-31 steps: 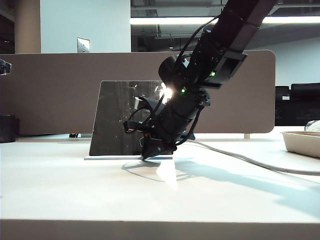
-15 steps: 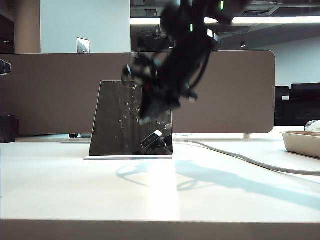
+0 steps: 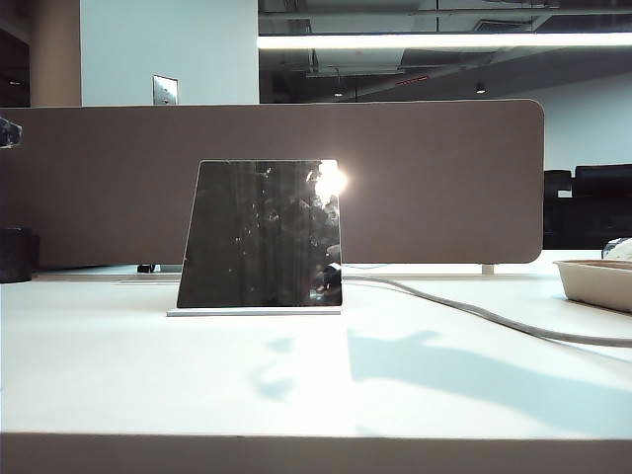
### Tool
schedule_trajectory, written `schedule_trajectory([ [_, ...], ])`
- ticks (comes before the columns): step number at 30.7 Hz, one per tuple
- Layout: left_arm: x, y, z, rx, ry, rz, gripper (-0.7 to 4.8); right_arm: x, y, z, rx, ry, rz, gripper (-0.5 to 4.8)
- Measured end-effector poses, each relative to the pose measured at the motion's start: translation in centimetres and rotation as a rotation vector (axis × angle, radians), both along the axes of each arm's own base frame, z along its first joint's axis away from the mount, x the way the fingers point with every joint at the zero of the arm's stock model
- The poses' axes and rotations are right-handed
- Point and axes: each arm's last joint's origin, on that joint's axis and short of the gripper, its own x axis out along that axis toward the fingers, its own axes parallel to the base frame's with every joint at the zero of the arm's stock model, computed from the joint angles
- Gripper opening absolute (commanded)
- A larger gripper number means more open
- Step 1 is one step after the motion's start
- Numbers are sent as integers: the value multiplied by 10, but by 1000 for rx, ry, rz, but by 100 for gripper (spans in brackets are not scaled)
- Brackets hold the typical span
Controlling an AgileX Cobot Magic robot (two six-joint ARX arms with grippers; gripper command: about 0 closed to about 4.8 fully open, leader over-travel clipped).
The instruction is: Push the base of the mirror on the table to move it forward for a short distance.
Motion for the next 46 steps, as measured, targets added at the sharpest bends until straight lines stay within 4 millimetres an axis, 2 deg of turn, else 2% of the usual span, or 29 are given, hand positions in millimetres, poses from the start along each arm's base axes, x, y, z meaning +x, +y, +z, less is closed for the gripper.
schedule_trajectory([
  [7, 5, 10, 0, 0, 0, 116, -1, -49, -50, 47, 76, -176, -147, -6],
  [12, 10, 23, 0, 0, 0, 255, -1, -82, -83, 55, 123, -266, -251, -6],
  [17, 12, 35, 0, 0, 0, 386, -1, -98, -100, 33, 108, -273, -300, -6],
  [25, 13, 49, 0, 0, 0, 526, -1, -108, -110, -34, 123, -287, -304, -6],
  [30, 13, 50, 0, 0, 0, 536, -1, -112, -116, -61, 177, -346, -355, -6],
  [38, 13, 50, 0, 0, 0, 536, -1, -103, -123, -84, 172, -381, -484, -5],
  [46, 13, 50, 0, 0, 0, 536, -1, -102, -124, -89, 137, -347, -495, -5],
])
